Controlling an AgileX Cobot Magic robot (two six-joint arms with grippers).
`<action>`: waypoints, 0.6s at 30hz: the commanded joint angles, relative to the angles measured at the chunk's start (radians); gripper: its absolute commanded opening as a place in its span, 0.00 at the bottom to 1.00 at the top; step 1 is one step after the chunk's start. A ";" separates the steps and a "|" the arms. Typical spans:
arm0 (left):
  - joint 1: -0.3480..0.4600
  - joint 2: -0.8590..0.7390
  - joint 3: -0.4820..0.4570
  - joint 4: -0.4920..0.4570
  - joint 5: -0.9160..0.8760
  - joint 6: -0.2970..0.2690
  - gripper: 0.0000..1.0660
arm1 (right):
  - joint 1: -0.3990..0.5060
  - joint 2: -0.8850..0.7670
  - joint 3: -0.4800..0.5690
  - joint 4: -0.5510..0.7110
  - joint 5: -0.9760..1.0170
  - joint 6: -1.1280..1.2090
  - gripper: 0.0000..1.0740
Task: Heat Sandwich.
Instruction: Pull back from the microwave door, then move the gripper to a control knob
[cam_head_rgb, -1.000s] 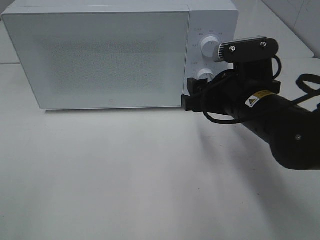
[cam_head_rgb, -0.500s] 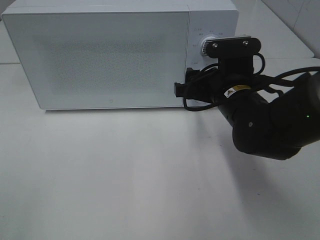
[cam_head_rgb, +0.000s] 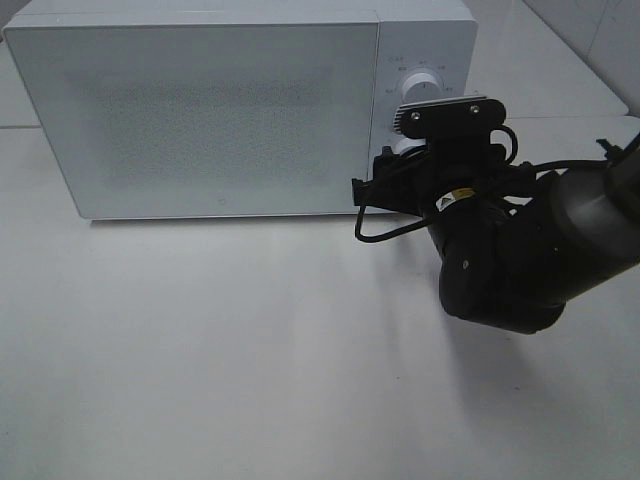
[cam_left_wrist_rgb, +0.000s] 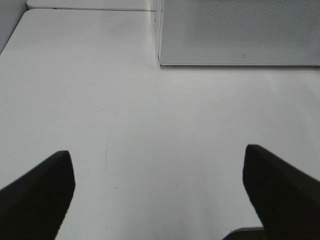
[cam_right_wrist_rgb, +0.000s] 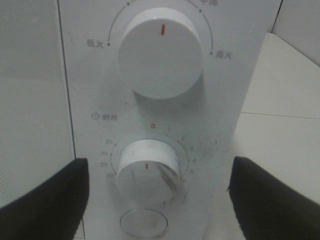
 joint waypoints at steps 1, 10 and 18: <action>-0.005 -0.023 0.001 -0.007 -0.015 -0.004 0.79 | 0.005 0.002 -0.008 -0.003 -0.021 0.024 0.69; -0.005 -0.023 0.001 -0.006 -0.015 -0.004 0.79 | 0.003 0.024 -0.095 0.017 0.010 0.028 0.69; -0.005 -0.023 0.001 -0.006 -0.015 -0.004 0.79 | 0.003 0.024 -0.103 0.020 0.022 0.048 0.69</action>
